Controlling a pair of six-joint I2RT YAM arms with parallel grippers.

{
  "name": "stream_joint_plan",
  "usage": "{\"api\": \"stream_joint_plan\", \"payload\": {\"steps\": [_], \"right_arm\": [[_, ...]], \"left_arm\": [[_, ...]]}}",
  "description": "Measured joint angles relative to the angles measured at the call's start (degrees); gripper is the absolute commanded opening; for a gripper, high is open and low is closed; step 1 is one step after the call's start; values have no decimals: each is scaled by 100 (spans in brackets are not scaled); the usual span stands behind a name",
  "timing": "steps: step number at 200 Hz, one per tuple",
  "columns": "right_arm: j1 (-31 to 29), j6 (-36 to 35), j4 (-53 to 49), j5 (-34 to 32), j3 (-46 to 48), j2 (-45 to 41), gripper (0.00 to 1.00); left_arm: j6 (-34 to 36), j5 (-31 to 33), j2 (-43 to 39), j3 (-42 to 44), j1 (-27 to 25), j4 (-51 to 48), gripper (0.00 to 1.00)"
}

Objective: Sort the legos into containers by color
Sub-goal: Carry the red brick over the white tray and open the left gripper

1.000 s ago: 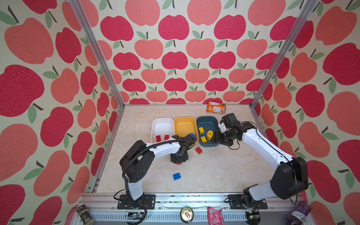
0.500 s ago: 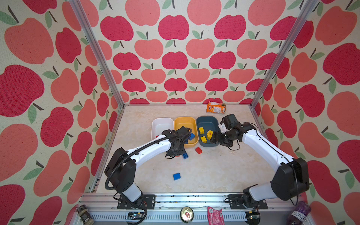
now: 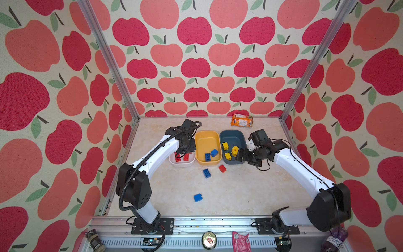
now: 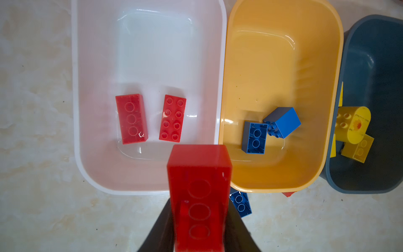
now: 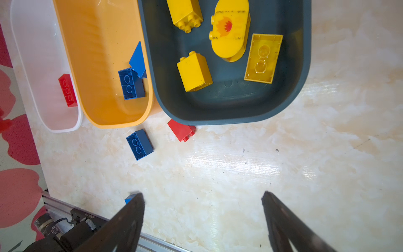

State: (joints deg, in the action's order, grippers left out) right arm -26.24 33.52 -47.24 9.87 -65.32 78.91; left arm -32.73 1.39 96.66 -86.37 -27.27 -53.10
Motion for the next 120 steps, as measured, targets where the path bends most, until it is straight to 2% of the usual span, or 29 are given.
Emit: {"api": "stream_joint_plan", "payload": {"steps": [59,120], "right_arm": [[-39,151,-42,-168,28,-278,89],[-66,339,-129,-352,175,-564,89]], "left_arm": [[970,-339,1257,-833,682,122,19],[1355,-527,2472,-1722,988,234,19]]}}
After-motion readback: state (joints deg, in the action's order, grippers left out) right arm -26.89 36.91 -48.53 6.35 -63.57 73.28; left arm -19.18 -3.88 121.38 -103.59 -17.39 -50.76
